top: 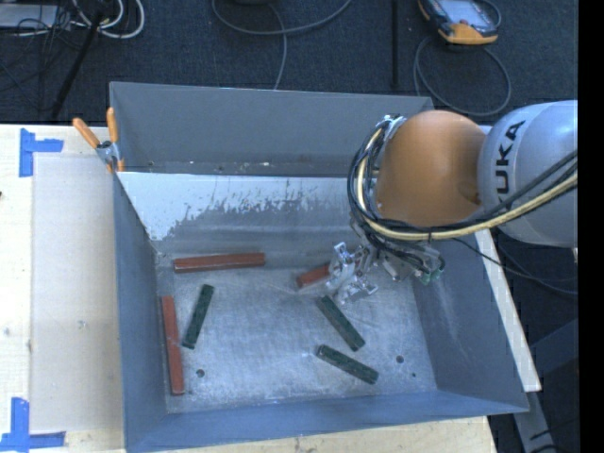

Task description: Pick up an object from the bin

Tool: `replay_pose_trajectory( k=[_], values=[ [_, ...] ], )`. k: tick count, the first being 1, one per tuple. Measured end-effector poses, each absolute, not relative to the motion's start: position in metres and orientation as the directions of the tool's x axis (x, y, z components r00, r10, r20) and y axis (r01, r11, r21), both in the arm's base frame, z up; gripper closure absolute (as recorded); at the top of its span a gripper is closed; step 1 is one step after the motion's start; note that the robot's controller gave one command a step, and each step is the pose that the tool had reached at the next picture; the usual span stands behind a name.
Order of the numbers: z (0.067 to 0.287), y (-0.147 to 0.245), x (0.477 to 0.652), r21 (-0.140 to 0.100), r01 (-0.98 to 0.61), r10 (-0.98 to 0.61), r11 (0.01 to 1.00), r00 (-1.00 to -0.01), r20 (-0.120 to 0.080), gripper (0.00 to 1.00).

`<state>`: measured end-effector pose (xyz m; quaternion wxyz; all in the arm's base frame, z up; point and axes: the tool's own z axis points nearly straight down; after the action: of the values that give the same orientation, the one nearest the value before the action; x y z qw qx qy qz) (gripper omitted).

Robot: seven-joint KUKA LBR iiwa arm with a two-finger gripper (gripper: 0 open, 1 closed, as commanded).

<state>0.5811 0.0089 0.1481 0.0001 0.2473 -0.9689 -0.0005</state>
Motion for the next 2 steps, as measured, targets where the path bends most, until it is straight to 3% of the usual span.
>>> replay_pose_trajectory(
  k=[1, 2],
  values=[
    [0.148, 0.0095, 0.581, 0.002, -0.479, -0.479, 0.878, -0.878, 0.0, 0.0],
    [0.1479, 0.0096, 0.581, 0.003, -0.478, -0.478, 0.878, -0.878, 0.0, 1.0]
  ],
)
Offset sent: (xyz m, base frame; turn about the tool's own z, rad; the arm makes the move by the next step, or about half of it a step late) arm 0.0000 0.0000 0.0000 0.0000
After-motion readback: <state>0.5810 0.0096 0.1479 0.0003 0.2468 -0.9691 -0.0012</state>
